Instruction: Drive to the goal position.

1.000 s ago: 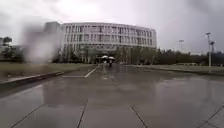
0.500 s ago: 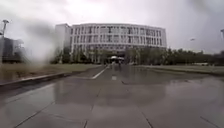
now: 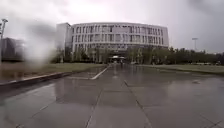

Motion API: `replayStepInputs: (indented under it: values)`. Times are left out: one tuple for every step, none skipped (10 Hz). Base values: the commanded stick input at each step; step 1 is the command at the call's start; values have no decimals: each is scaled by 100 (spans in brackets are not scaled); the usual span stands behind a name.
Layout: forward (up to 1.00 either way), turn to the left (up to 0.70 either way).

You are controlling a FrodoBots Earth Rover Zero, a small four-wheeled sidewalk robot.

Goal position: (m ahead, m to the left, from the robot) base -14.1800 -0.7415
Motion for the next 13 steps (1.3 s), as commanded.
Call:
replayStepInputs:
  values:
    - [70,-32]
    - [70,-26]
    - [70,-5]
    - [70,0]
    - [70,0]
    - [70,0]
    - [70,0]
    - [70,0]
    - [70,0]
    - [70,0]
    - [70,0]
    - [70,0]
    - [70,0]
